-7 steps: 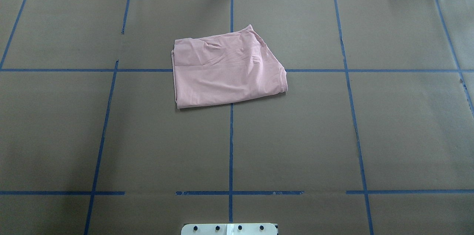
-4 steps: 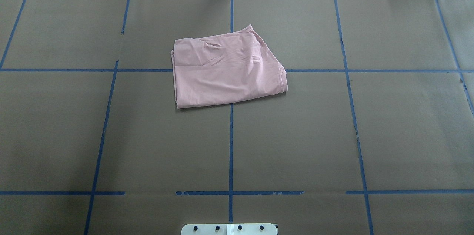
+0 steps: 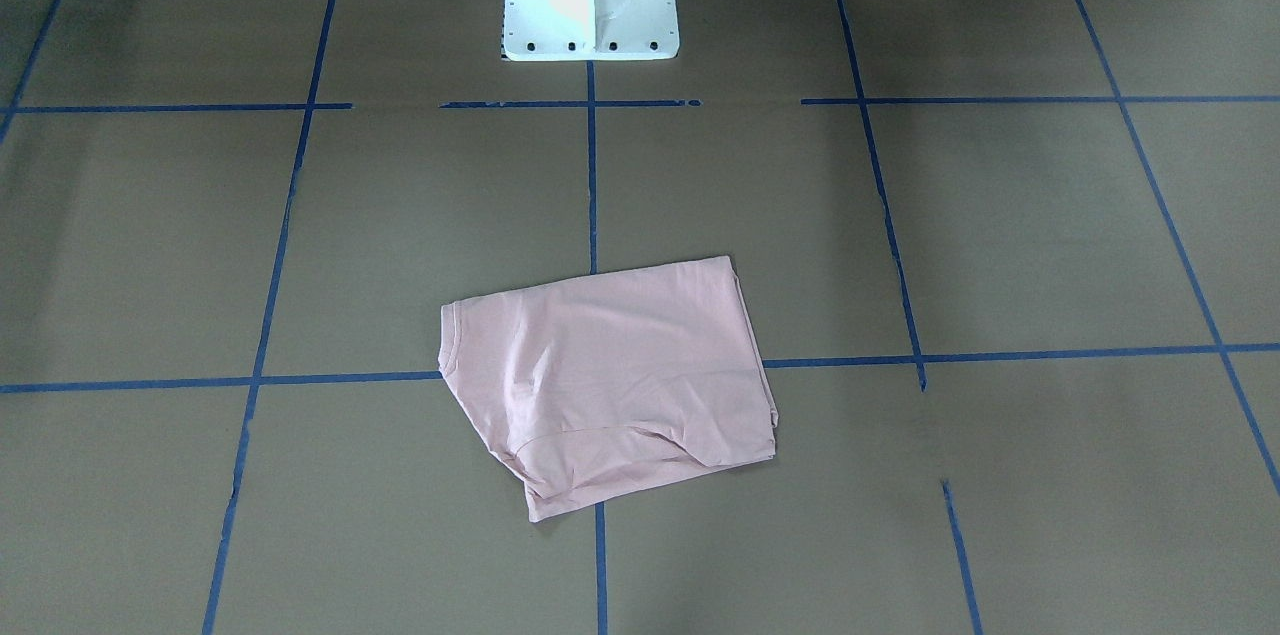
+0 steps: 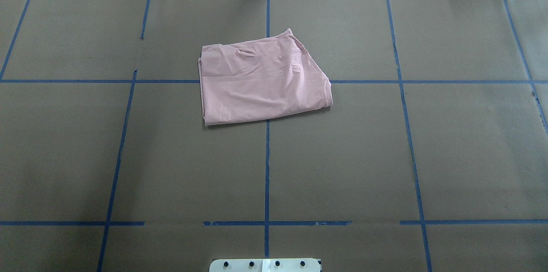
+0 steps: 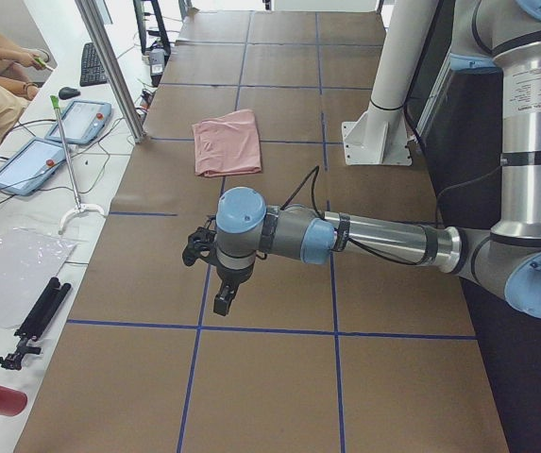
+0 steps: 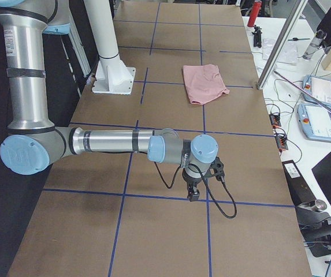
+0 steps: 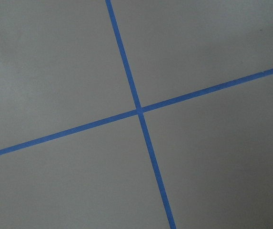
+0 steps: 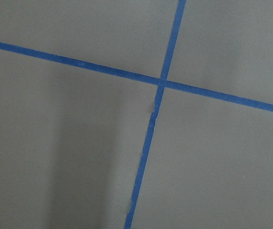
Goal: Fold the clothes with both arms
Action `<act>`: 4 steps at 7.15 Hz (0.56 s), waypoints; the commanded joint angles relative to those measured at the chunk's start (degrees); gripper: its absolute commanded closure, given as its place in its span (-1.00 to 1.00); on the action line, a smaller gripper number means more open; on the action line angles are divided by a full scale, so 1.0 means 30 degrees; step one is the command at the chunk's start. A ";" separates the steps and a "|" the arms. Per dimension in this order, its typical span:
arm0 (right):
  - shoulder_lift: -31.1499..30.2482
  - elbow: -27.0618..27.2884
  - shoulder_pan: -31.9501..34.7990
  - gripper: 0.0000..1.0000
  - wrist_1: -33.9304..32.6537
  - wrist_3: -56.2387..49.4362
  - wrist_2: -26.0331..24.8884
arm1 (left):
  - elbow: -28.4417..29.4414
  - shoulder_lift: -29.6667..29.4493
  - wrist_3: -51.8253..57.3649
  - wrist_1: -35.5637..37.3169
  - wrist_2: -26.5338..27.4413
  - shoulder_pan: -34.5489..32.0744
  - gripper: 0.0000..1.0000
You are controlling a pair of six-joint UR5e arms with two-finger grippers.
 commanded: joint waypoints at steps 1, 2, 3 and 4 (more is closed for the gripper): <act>-0.0087 -0.0020 -0.0218 -1.00 -0.0027 0.0007 0.0407 | 0.0021 0.0185 0.0004 -0.0005 -0.0043 -0.0010 -1.00; -0.0233 0.0038 -0.0218 -1.00 0.0001 0.0007 0.0556 | 0.0022 0.0187 0.0033 -0.0064 -0.0043 -0.0010 -1.00; -0.0234 -0.0020 -0.0218 -1.00 0.0002 0.0007 0.0557 | 0.0196 0.0158 0.0034 -0.0093 -0.0014 0.0019 -1.00; -0.0176 0.0009 -0.0218 -1.00 0.0002 0.0007 0.0528 | 0.0372 0.0157 0.0063 -0.0093 -0.0014 0.0020 -1.00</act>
